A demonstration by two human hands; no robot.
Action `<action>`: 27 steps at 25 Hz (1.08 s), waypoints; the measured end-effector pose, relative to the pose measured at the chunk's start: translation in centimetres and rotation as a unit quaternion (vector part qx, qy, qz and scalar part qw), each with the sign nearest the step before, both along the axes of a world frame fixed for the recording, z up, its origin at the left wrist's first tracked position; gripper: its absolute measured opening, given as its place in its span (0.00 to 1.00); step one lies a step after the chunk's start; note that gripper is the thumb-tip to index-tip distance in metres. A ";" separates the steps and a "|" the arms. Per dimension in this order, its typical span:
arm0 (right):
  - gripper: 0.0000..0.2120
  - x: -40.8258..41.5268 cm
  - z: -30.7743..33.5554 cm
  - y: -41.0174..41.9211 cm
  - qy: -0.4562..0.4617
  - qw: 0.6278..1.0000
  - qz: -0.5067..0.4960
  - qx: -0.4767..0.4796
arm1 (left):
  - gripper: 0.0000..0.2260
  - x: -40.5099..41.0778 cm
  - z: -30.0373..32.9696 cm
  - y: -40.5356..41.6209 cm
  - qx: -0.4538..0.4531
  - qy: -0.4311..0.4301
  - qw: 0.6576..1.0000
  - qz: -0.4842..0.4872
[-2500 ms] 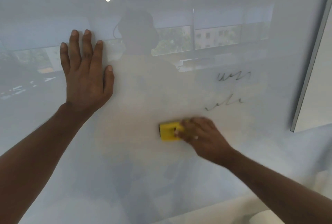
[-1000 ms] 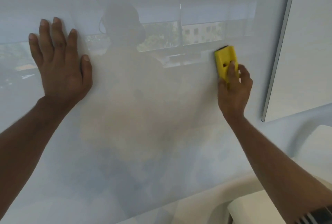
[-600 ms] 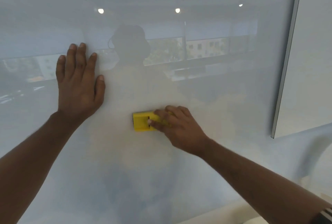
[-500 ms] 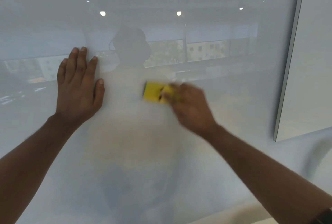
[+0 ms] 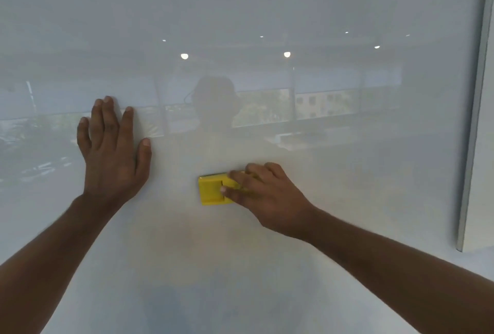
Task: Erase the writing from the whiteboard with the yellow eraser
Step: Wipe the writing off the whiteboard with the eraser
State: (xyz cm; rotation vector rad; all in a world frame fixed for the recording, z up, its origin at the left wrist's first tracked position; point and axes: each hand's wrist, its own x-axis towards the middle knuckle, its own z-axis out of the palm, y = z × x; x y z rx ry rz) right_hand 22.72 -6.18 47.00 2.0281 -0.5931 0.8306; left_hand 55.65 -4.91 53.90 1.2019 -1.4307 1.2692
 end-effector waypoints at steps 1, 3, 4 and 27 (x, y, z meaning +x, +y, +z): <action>0.17 -0.3 1.1 -0.5 0.030 0.999 0.020 -0.029 | 0.27 0.6 -0.1 0.3 -0.001 0.000 1.000 0.004; 0.16 -0.8 5.8 -1.6 -0.119 0.992 0.029 -0.041 | 0.27 1.6 0.0 1.1 0.007 0.006 1.000 0.014; 0.18 -0.9 8.8 -1.5 -0.242 0.969 0.012 -0.043 | 0.27 1.5 0.2 1.5 0.012 0.010 1.000 0.016; 0.22 -8.0 10.1 -8.1 -0.534 0.840 0.033 -0.087 | 0.25 -20.1 18.0 -4.0 -0.043 -0.305 0.945 -0.110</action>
